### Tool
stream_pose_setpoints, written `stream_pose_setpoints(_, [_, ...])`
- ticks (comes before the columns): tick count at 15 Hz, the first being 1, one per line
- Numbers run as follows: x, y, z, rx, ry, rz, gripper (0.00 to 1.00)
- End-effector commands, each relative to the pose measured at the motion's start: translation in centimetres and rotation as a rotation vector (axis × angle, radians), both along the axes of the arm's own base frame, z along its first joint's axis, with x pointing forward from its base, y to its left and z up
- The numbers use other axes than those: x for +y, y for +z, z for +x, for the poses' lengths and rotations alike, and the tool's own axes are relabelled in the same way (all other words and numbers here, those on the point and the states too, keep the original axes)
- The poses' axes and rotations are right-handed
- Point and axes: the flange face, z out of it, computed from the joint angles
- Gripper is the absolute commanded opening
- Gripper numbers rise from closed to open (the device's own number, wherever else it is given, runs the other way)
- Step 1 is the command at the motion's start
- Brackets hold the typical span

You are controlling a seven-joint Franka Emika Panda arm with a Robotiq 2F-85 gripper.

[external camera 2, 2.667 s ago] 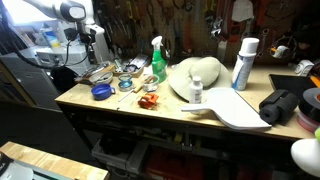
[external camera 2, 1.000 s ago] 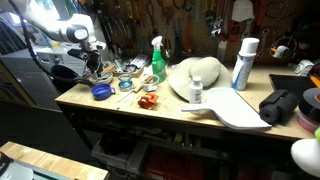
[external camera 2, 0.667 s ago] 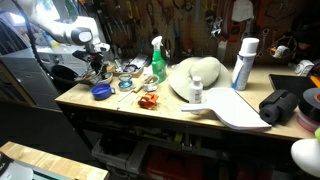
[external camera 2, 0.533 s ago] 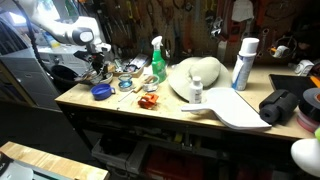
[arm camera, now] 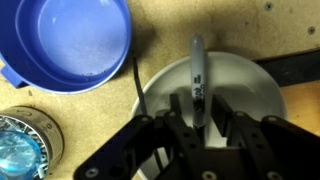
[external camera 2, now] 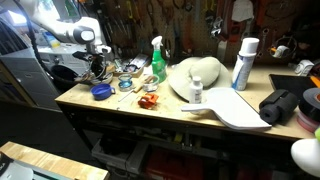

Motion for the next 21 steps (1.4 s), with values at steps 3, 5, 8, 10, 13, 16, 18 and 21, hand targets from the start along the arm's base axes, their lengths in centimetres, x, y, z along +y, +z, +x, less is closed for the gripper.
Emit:
stream_pose_setpoints(3, [0.2, 1.1, 0.2, -0.005, 0.009, 0.016, 0.02])
stream_pose_setpoints(5, [-0.3, 2.8, 0.5, -0.026, -0.001, 0.046, 0.07])
stream_pose_setpoints(8, [-2.2, 6.1, 1.1, -0.090, -0.055, 0.082, 0.06])
stream_pose_setpoints(10, [-4.1, 7.6, 1.2, -0.123, -0.097, 0.067, 0.06])
stream_pose_setpoints(13, [-8.3, 9.0, 1.0, -0.196, -0.249, -0.021, 0.06])
stream_pose_setpoints(16, [-12.2, 9.2, 0.9, -0.272, -0.373, -0.115, 0.06])
stream_pose_setpoints(18, [-14.0, 9.2, 0.3, -0.306, -0.425, -0.210, 0.06])
stream_pose_setpoints(21, [-15.6, 8.7, -0.9, -0.307, -0.471, -0.315, 0.06])
